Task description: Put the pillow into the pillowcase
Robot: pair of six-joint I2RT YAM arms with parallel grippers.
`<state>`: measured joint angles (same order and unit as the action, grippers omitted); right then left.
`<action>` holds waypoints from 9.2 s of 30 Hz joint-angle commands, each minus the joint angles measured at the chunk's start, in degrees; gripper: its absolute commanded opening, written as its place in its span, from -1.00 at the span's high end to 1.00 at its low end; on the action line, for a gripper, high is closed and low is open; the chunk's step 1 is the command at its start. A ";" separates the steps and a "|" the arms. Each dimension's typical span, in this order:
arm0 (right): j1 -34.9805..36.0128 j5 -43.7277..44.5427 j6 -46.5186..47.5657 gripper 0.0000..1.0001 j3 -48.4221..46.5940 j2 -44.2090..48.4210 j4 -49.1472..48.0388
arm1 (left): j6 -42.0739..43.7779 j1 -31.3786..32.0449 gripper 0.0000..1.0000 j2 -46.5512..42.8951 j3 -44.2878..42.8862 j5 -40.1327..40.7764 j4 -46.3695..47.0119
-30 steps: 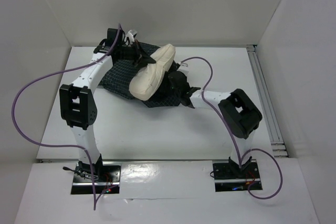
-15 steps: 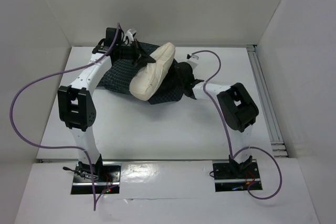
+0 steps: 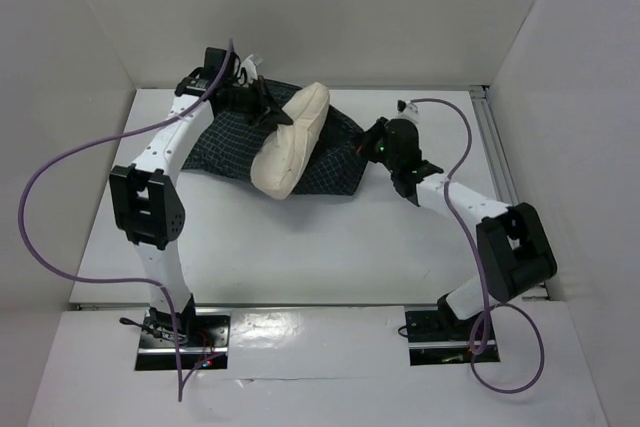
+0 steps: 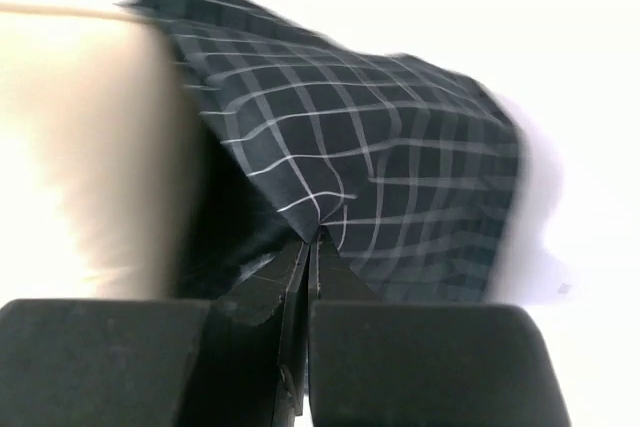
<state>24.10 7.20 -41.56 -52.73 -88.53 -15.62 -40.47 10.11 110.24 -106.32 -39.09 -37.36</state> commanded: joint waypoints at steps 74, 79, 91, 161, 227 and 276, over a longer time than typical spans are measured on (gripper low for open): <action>-10.03 -18.18 11.51 -0.50 0.42 20.24 32.58 | 19.81 26.70 -0.61 -2.46 -0.74 38.28 -26.00; -10.03 -18.89 9.75 -0.61 2.90 20.86 32.58 | 17.18 34.97 -0.87 -5.55 7.08 49.44 -21.37; -10.03 -17.31 10.27 -0.71 1.84 21.47 35.57 | 16.47 33.93 -0.87 2.25 13.61 51.05 -9.93; 0.69 -12.70 -1.33 1.00 -1.96 -0.88 0.59 | 1.01 9.05 1.00 11.66 -14.70 6.66 0.44; 13.08 12.92 8.51 1.00 -21.62 -3.06 43.48 | 15.24 15.12 1.00 16.59 -4.51 17.29 -9.31; 15.28 1.15 12.73 1.00 -36.38 -19.55 37.77 | 7.42 -2.89 1.00 -8.27 9.37 15.89 -7.38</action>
<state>38.87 12.14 -29.32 -83.55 -103.79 28.60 -30.48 11.00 106.21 -100.27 -25.32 -44.71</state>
